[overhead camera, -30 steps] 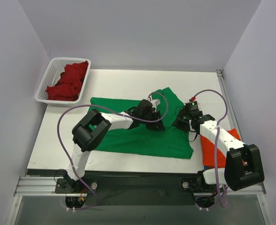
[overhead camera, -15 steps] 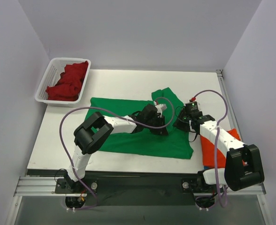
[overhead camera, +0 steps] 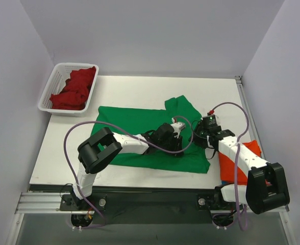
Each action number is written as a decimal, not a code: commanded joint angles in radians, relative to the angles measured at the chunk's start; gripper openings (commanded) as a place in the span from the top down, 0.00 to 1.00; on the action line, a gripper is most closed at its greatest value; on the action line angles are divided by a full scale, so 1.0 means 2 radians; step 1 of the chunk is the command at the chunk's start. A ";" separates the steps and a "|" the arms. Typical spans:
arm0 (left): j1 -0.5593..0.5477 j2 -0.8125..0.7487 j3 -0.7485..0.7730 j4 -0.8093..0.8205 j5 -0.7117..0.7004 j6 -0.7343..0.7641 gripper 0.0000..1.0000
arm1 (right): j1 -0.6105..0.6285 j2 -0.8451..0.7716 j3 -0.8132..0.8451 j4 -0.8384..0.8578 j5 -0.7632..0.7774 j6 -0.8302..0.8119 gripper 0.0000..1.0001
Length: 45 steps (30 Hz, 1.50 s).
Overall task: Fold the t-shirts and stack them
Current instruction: Fold the flattened tshirt in 1/3 of the way
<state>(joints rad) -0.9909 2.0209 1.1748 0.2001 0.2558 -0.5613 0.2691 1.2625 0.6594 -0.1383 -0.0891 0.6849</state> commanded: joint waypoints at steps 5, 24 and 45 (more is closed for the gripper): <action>-0.012 -0.033 -0.023 0.043 -0.026 0.028 0.66 | -0.009 -0.060 -0.027 -0.037 0.032 0.005 0.61; -0.016 -0.026 -0.024 0.053 -0.030 0.029 0.66 | -0.046 -0.077 -0.058 -0.064 0.048 -0.003 0.56; -0.004 -0.072 -0.050 0.096 -0.047 -0.003 0.50 | -0.037 -0.159 -0.112 -0.070 0.015 0.015 1.00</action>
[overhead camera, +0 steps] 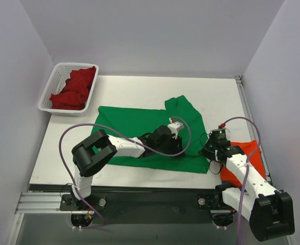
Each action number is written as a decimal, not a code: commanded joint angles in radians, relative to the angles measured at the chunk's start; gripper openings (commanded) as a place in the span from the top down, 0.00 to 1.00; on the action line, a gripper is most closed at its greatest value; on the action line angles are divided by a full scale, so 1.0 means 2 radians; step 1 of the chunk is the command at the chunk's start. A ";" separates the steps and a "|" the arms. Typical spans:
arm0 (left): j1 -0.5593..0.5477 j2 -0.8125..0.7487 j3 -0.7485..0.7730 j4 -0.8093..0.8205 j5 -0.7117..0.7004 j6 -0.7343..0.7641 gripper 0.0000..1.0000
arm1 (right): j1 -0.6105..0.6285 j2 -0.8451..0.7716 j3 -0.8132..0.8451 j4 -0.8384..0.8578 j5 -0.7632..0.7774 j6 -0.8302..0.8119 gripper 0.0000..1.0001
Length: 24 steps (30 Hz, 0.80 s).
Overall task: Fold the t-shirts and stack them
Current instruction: Fold the flattened tshirt in 1/3 of the way
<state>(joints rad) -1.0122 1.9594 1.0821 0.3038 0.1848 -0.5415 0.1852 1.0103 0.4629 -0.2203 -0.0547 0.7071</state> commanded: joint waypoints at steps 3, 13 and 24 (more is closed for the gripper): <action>0.021 -0.068 -0.013 0.053 -0.022 -0.031 0.48 | 0.007 -0.065 -0.034 -0.037 -0.009 0.008 1.00; 0.037 -0.045 0.067 -0.062 -0.026 -0.034 0.46 | 0.016 -0.128 -0.071 -0.052 -0.030 0.029 1.00; 0.014 -0.003 0.120 -0.202 -0.065 0.004 0.50 | 0.050 -0.158 -0.101 -0.055 -0.003 0.068 1.00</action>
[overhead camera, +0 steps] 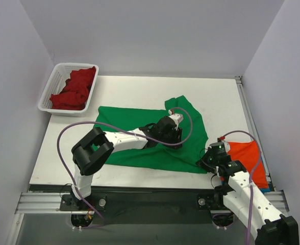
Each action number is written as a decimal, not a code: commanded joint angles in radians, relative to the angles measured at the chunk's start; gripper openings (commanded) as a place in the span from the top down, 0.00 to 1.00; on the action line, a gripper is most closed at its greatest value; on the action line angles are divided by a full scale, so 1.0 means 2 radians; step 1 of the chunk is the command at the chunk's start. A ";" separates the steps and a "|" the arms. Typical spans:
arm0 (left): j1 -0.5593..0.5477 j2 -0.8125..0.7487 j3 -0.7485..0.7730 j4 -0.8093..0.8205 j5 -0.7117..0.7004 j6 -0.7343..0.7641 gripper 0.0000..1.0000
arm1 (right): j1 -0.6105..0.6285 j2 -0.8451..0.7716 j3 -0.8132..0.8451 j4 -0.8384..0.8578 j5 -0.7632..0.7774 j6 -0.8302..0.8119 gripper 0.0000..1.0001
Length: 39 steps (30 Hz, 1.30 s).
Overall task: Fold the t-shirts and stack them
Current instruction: Fold the flattened tshirt in 1/3 of the way
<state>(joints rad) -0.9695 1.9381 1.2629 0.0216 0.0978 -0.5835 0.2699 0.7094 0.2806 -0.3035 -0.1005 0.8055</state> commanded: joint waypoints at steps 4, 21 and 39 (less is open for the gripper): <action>-0.018 0.007 0.029 -0.078 -0.038 0.056 0.50 | 0.011 -0.004 -0.011 -0.009 0.029 0.021 1.00; -0.034 0.046 0.093 -0.118 -0.044 0.131 0.47 | 0.022 0.013 -0.017 0.009 0.041 0.024 1.00; -0.034 0.050 0.086 -0.111 -0.020 0.141 0.56 | 0.022 0.017 -0.015 0.009 0.046 0.024 1.00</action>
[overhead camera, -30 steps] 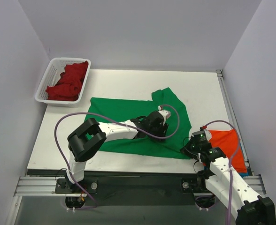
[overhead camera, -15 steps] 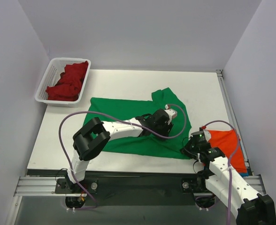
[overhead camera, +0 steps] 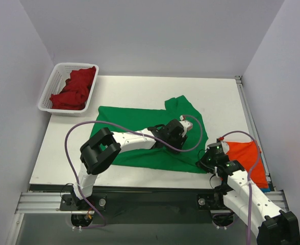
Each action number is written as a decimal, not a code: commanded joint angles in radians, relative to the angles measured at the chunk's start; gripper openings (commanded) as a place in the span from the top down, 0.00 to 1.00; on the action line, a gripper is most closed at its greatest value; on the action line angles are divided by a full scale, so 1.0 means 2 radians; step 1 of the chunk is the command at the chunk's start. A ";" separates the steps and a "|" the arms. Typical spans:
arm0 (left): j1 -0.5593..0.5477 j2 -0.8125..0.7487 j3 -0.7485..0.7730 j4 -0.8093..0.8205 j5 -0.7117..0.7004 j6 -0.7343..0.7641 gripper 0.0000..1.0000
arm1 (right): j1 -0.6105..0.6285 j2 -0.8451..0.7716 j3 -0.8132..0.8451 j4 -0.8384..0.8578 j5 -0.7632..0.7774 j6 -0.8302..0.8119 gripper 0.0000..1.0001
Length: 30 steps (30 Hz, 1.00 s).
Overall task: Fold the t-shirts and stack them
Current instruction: Fold the flattened tshirt in 1/3 of the way
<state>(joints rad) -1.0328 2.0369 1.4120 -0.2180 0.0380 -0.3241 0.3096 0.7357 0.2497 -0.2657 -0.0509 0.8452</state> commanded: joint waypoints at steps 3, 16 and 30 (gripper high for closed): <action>-0.002 -0.001 0.010 0.010 0.014 0.013 0.61 | 0.002 0.005 0.003 -0.010 0.022 0.003 1.00; 0.002 -0.020 0.003 0.025 0.012 0.015 0.97 | 0.002 0.012 0.032 -0.024 0.039 -0.003 1.00; 0.055 -0.083 -0.066 0.141 -0.037 -0.076 1.00 | 0.003 0.183 0.186 -0.014 0.101 -0.057 1.00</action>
<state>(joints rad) -0.9436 1.9411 1.3075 -0.0803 0.0196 -0.4072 0.3092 1.0489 0.5625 -0.2932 0.0837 0.7712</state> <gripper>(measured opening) 0.077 0.026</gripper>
